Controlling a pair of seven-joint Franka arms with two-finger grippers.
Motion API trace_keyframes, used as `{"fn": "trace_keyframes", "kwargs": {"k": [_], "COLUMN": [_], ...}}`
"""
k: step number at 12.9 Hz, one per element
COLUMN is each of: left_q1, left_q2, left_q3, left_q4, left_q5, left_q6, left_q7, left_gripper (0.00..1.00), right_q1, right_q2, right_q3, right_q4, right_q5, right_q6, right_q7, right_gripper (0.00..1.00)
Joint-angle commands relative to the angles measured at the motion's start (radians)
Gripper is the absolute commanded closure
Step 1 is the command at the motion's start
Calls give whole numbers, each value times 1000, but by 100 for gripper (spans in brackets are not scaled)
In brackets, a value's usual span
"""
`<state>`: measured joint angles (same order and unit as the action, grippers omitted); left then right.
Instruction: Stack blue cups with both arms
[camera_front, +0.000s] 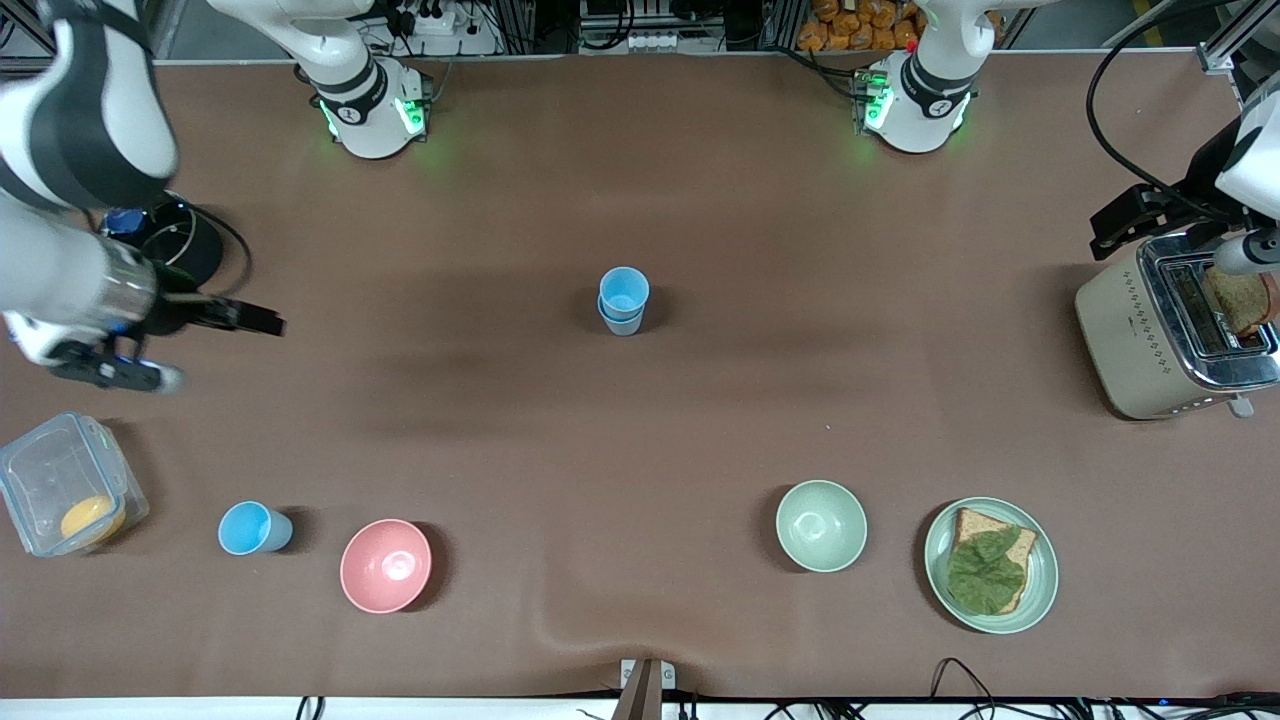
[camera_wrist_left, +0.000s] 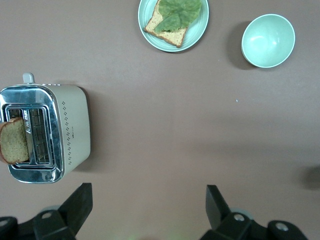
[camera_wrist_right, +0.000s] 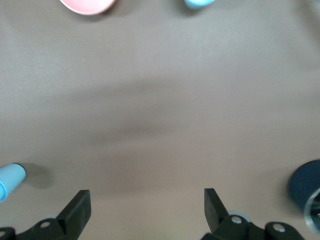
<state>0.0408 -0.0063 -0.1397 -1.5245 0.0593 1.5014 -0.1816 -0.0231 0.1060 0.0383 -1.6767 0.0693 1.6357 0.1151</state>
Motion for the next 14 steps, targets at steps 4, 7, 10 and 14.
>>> {"fn": "trace_keyframes", "kwargs": {"k": [4,7,10,14], "left_q1": [7,7,7,7], "left_q2": [-11,-11,-11,-8], "left_q3": [0,0,-1,-1], "left_q4": [6,7,15,33], "left_q5": [-16,-18,-18,-36], "left_q6": [-20,-18,-26,-38], "left_q7": [16,16,14,17], "left_gripper": [0,0,0,0], "right_q1": [-75,-75,-72,-77], "right_q2": [-150,-178,-189,-181], "right_q3": [25,25,28,17], "right_q4": [-44,-40,-31,1], "right_q5": [-62,-62,-60,-60], "right_q6": [-54,-74,-77,-94], "right_q7": [-143,-82,-65,-65], "right_gripper": [0,0,0,0]}}
